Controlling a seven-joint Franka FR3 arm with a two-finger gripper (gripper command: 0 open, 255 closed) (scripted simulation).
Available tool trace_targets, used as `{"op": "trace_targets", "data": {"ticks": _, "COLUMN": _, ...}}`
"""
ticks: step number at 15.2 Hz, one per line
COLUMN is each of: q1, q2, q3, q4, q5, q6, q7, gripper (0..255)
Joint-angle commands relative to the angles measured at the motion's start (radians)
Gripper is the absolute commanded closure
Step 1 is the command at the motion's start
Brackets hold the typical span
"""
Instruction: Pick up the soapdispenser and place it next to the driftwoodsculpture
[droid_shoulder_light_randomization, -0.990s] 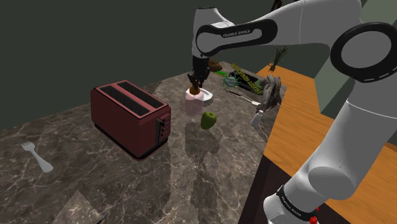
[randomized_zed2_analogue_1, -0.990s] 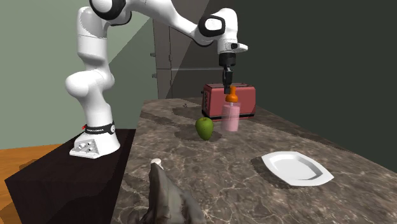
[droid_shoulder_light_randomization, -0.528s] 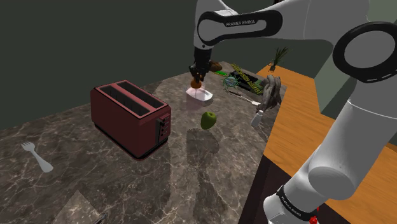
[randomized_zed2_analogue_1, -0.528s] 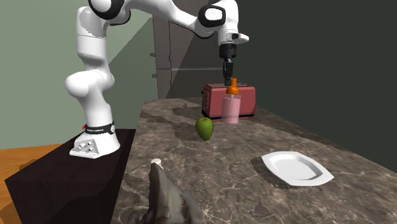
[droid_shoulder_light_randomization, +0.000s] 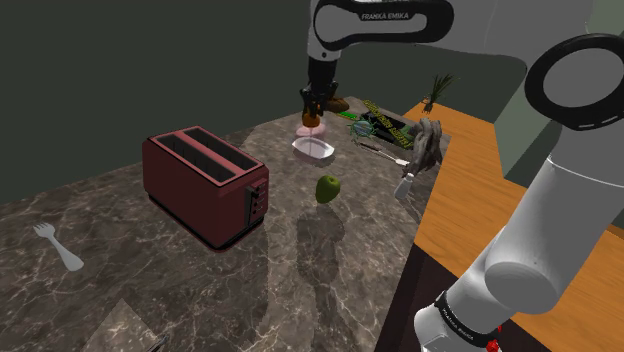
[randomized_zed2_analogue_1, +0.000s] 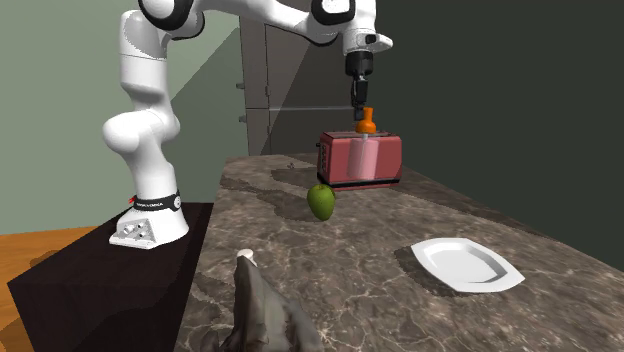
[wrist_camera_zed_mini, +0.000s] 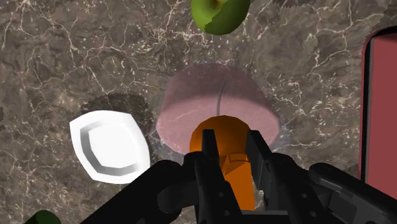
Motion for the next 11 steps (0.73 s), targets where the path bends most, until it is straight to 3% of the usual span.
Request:
{"op": "trace_targets", "data": {"ticks": 1, "q1": 0.001, "q2": -0.001, "q3": 0.000, "q4": 0.027, "q5": 0.001, "q6": -0.028, "q7": -0.005, "gripper": 255}}
{"op": "trace_targets", "data": {"ticks": 11, "q1": 0.006, "q2": 0.019, "q3": 0.002, "q4": 0.188, "q5": 0.001, "q6": -0.167, "q7": -0.028, "gripper": 255}}
